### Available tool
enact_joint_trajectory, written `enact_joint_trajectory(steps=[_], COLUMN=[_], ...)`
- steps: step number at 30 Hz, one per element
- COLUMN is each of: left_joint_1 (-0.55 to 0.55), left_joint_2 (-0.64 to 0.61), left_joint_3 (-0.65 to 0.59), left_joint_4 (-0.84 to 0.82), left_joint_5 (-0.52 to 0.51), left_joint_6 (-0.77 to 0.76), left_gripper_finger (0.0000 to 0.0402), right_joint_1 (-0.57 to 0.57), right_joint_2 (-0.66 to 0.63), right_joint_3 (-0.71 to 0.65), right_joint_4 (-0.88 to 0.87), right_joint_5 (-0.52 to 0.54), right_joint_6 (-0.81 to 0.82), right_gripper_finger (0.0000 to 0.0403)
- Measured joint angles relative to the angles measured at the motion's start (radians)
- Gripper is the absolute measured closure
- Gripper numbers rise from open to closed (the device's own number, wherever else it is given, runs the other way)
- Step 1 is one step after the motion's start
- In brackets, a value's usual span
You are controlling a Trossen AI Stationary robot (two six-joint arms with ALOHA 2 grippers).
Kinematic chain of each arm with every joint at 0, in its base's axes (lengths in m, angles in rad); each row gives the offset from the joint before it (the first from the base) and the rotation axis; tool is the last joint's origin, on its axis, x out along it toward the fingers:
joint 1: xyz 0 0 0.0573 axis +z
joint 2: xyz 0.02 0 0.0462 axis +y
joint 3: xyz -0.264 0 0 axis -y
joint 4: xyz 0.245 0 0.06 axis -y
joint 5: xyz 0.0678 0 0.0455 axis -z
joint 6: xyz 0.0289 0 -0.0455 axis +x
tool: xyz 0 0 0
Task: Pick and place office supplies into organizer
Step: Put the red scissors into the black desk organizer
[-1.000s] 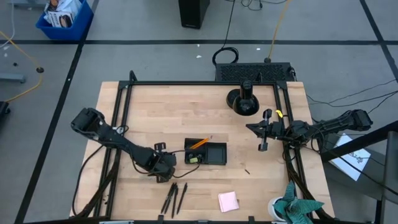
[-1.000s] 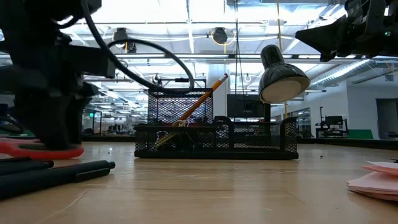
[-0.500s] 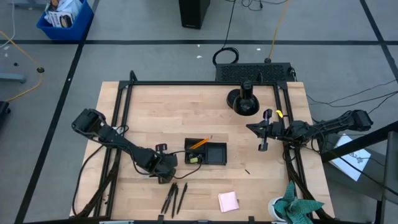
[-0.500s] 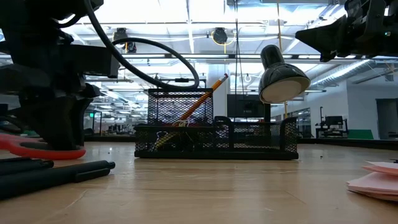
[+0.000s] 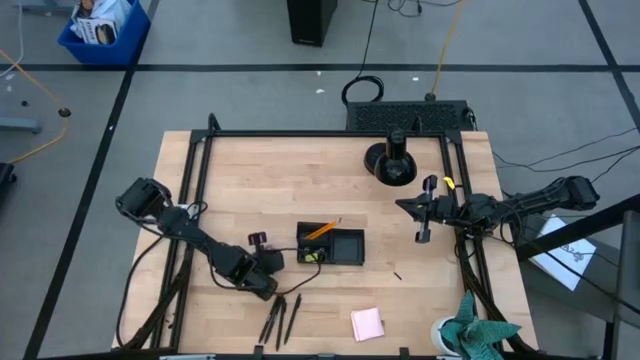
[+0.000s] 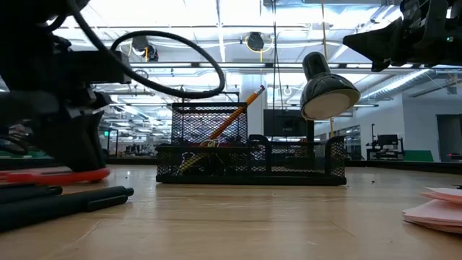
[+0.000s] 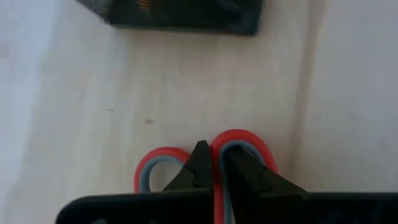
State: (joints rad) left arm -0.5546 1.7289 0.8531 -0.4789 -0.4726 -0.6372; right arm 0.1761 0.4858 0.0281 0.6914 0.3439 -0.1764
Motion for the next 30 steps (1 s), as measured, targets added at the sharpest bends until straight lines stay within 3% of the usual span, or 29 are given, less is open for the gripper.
enact_joint_trajectory(steps=[12,18,24,30], left_joint_1=[-0.058,-0.058,-0.015,0.063], left_joint_2=[-0.176,-0.273,-0.31,-0.307], left_joint_3=[0.004,0.003,0.005,0.005], left_joint_4=[0.104,0.307,0.597,0.844], left_joint_5=[-0.258,-0.325,-0.3,-0.141], left_joint_6=[0.076,0.292,0.556,0.723], left_gripper_finger=[0.0391,0.0391,0.039,0.0392], right_joint_1=[0.0,0.0,0.0,0.0], right_joint_2=[0.002,0.002,0.002,0.002], right_joint_3=[0.0,0.0,0.0,0.0], right_joint_4=[0.004,0.008,0.01,0.012], right_joint_5=[-0.001,-0.001,-0.001,-0.001], right_joint_6=[0.006,0.005,0.005,0.006], right_gripper_finger=[0.0403,0.0403,0.0403,0.0403])
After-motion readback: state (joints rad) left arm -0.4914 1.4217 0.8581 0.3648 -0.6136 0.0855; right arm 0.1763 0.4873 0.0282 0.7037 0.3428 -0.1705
